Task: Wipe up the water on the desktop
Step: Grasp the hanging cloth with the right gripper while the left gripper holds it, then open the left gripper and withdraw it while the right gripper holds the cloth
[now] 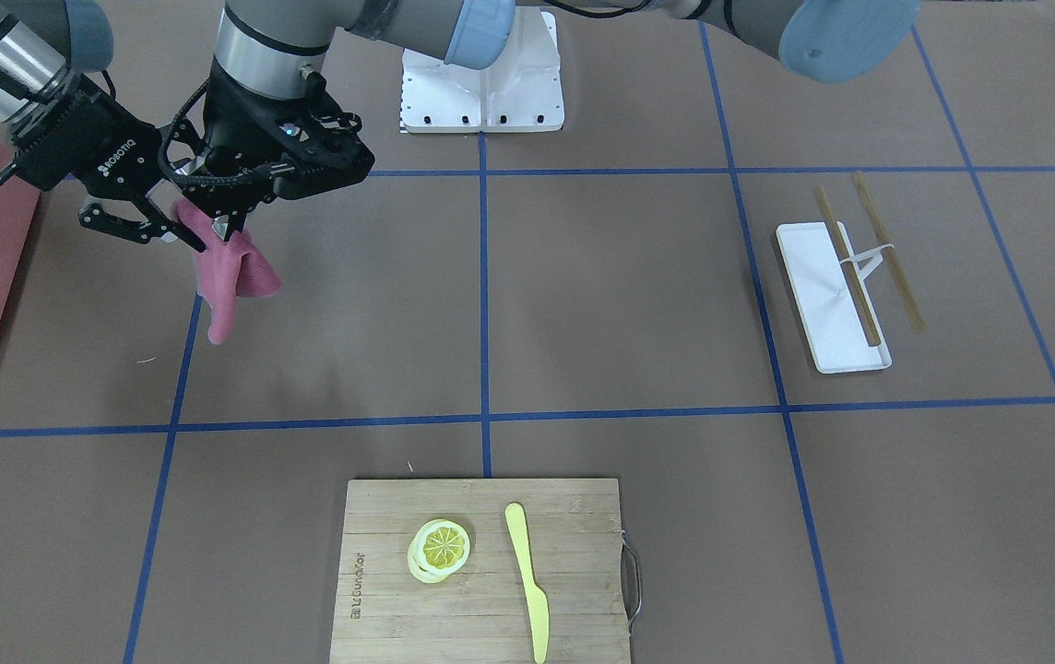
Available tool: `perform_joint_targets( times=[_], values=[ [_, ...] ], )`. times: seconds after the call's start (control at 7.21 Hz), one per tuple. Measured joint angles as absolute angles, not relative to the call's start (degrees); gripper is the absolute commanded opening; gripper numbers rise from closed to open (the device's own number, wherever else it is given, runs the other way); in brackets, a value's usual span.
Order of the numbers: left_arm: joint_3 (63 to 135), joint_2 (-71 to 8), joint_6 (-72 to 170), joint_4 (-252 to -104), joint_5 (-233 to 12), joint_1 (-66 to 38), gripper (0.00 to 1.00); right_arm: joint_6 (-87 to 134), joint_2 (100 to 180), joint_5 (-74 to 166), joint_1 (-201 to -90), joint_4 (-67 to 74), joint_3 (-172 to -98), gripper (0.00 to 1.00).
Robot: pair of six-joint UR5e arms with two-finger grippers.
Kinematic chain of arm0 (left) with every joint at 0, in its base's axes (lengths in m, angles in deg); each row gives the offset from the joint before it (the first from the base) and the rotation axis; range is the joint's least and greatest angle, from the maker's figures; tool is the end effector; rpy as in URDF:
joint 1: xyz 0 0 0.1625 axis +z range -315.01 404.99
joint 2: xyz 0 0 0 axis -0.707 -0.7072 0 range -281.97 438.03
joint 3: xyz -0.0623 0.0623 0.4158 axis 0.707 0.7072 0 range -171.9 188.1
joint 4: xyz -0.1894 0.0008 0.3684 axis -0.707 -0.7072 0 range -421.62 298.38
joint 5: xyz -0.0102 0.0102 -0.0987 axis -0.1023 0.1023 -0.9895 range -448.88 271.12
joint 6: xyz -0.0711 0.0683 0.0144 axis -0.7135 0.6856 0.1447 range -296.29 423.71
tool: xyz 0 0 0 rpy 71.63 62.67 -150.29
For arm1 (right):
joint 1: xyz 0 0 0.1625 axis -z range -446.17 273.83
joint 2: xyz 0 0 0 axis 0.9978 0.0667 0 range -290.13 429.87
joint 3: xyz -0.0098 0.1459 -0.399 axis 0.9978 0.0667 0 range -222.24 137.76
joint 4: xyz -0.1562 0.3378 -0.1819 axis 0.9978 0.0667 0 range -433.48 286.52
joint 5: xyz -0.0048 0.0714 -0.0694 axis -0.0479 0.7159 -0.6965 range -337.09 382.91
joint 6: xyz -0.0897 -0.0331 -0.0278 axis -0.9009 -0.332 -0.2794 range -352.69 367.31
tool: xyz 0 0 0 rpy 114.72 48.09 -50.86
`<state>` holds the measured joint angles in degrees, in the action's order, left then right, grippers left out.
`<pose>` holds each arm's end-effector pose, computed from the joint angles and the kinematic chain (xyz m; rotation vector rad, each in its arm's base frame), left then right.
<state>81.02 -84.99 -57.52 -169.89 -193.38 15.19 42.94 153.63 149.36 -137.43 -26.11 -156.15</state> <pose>0.5935 -0.4648 -0.1081 -0.2389 1.3200 -0.7428 -0.2496 -0.4297 0.3165 0.6463 -1.1786 -0.4491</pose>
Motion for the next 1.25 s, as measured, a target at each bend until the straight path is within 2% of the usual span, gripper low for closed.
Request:
perform_joint_targets(
  times=[0.14, 0.42, 0.69, 1.11, 1.25],
  values=[
    [81.1, -84.9, -57.4, -169.9, -193.4, 15.2, 0.0, 43.5, 153.8, 149.4, -137.5, -26.1, -156.3, 0.0],
    [82.2, -84.5, -56.4, -170.0, -193.4, 15.2, 0.97, 45.9, 153.9, 149.4, -137.5, -26.1, -156.5, 0.0],
    [87.2, -81.7, -54.6, -169.7, -193.4, 14.3, 0.98, 48.8, 153.9, 149.2, -137.3, -26.1, -156.4, 0.0],
    [108.7, -65.4, -54.2, -169.4, -196.9, 7.4, 0.98, 62.2, 153.0, 143.6, -129.7, -25.8, -156.3, 0.0],
    [112.5, -61.5, -54.0, -169.4, -201.2, 4.0, 0.98, 69.8, 152.1, 137.4, -123.6, -25.6, -156.3, 0.0]
  ],
)
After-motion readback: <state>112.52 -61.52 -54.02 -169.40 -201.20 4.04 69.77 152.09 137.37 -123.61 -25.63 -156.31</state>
